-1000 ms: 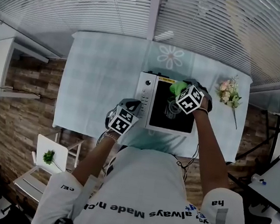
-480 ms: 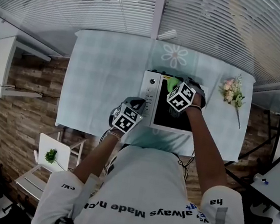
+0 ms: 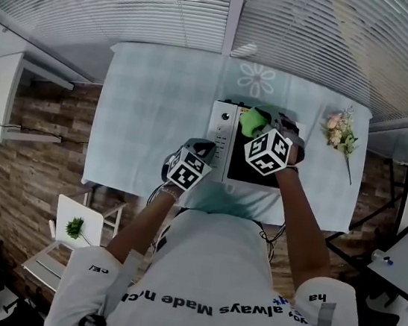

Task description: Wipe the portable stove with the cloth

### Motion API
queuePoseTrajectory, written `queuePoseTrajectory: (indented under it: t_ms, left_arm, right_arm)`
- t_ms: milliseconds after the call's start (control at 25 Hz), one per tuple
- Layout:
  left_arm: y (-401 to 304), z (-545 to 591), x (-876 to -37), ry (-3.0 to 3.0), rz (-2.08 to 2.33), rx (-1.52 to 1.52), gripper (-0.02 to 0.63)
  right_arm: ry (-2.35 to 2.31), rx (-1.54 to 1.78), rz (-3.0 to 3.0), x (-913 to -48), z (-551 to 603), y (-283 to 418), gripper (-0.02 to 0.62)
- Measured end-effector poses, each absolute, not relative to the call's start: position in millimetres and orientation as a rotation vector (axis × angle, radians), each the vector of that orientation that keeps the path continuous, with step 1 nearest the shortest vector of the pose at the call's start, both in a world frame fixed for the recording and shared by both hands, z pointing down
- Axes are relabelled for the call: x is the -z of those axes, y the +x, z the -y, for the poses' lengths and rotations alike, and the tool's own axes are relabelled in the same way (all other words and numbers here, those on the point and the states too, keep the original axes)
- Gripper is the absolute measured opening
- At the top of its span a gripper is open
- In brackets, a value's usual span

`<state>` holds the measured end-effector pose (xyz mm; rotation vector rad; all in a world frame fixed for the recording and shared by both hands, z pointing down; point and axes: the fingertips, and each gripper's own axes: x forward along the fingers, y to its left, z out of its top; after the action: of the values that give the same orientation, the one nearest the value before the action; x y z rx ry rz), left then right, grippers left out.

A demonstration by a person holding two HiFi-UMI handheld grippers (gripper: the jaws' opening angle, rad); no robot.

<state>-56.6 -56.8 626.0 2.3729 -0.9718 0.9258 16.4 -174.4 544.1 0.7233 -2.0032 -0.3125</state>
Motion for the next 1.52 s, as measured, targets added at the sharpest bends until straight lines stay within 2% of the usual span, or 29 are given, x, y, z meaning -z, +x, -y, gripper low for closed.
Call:
queuePoseTrajectory:
  t_ms: [160, 400, 1520]
  left_arm:
    - [-56, 57, -626, 2.374, 0.969, -0.922, 0.011]
    - [-53, 56, -626, 2.383, 0.968, -0.92, 0.012]
    - [-55, 58, -623, 2.414, 0.942, -0.905, 0.012]
  right_arm:
    - [0.6, 0.319, 2.018, -569, 148, -12, 0.026]
    - [0.548, 0.274, 1.991, -612, 129, -14, 0.026]
    - [0.267, -0.097, 2.001, -617, 24, -10, 0.026]
